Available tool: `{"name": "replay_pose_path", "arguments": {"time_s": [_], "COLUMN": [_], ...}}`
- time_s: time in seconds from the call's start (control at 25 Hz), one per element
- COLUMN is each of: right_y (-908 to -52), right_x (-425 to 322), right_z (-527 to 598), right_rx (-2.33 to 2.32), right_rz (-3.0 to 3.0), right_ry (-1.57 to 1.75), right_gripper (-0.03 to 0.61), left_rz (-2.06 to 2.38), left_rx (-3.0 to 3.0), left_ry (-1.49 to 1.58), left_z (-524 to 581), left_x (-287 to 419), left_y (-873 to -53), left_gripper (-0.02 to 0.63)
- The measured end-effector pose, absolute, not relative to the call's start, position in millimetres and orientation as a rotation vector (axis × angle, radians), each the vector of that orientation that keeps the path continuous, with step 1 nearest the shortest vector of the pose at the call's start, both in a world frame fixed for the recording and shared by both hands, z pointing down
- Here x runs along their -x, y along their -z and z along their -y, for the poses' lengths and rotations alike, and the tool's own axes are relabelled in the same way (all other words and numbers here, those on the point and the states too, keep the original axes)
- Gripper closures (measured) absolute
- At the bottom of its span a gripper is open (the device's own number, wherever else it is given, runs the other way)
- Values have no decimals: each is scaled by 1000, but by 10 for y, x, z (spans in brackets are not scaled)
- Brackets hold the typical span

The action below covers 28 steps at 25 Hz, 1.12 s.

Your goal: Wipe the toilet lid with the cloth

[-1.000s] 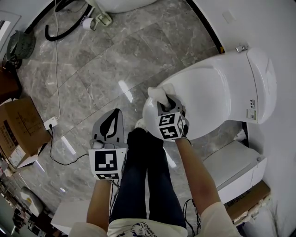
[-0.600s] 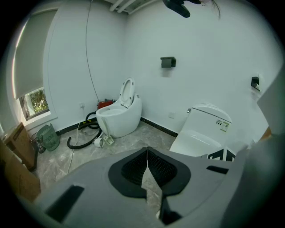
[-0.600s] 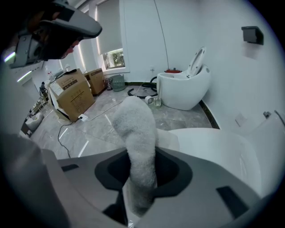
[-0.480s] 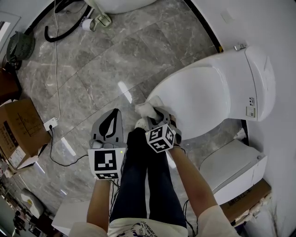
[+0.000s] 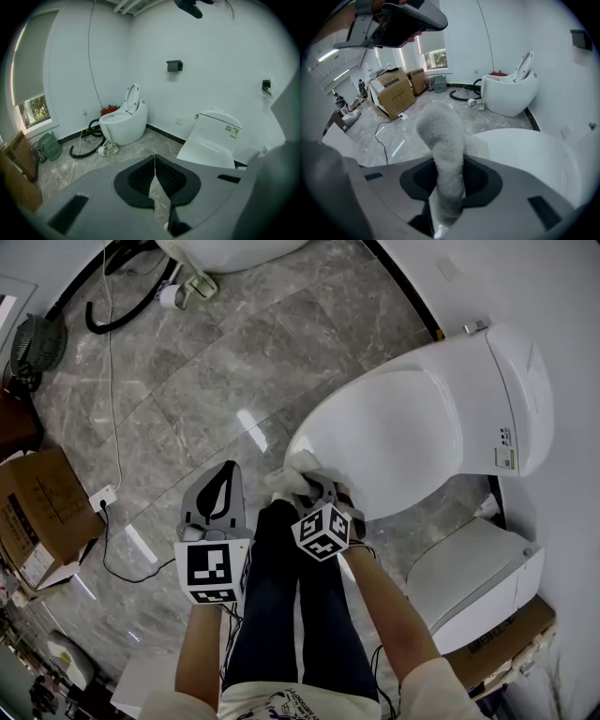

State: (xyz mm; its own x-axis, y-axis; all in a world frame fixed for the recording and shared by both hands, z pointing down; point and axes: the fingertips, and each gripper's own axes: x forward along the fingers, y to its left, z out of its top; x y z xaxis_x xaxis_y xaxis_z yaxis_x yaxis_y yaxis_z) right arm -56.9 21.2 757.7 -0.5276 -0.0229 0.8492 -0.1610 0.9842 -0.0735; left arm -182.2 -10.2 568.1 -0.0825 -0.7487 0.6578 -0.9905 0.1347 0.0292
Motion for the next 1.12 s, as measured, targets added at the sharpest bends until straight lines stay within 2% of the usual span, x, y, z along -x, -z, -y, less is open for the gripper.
{"name": "replay_pose_path", "arguments": {"time_s": [0.56,1.12], "right_y": [-7556,-7461], "right_x": [75,-604], "right_z": [-73,848], "right_rx": [68,-120], "right_rz": [2132,2151], "right_ry": [-52,-112], "right_gripper": [466,468], "left_rz": [1873,1834], "left_rx": [-1700,-1723], "left_ry": [-619,-651], "left_z": [272,488], "left_x": [1681,1452], "left_y": [-5630,-5662], "left_gripper": [603,603]}}
